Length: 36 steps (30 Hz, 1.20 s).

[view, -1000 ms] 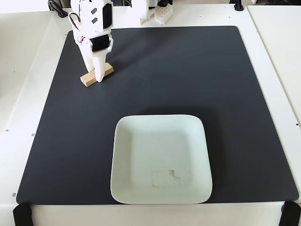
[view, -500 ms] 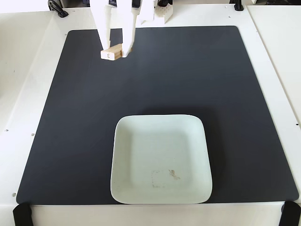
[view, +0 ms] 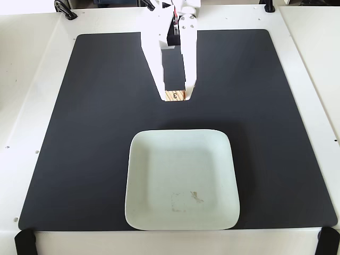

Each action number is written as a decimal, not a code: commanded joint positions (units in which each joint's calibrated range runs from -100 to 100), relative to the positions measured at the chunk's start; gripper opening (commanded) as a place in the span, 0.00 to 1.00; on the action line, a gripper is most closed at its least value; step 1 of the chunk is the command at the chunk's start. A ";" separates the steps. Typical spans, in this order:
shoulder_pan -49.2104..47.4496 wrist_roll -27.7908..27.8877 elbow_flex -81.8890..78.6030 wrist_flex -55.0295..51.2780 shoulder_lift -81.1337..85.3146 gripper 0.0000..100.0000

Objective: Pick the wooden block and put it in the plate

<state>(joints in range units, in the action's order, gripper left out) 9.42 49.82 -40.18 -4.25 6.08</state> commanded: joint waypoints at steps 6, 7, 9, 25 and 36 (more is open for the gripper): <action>-0.79 1.54 22.06 6.24 -20.66 0.01; -0.79 1.54 24.39 6.24 -22.61 0.01; -0.79 1.49 28.53 6.24 -25.91 0.01; -1.91 0.05 35.64 6.24 -31.76 0.34; -0.91 0.90 34.92 6.24 -31.76 0.32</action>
<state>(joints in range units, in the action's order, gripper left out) 8.16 50.55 -7.51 1.19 -26.33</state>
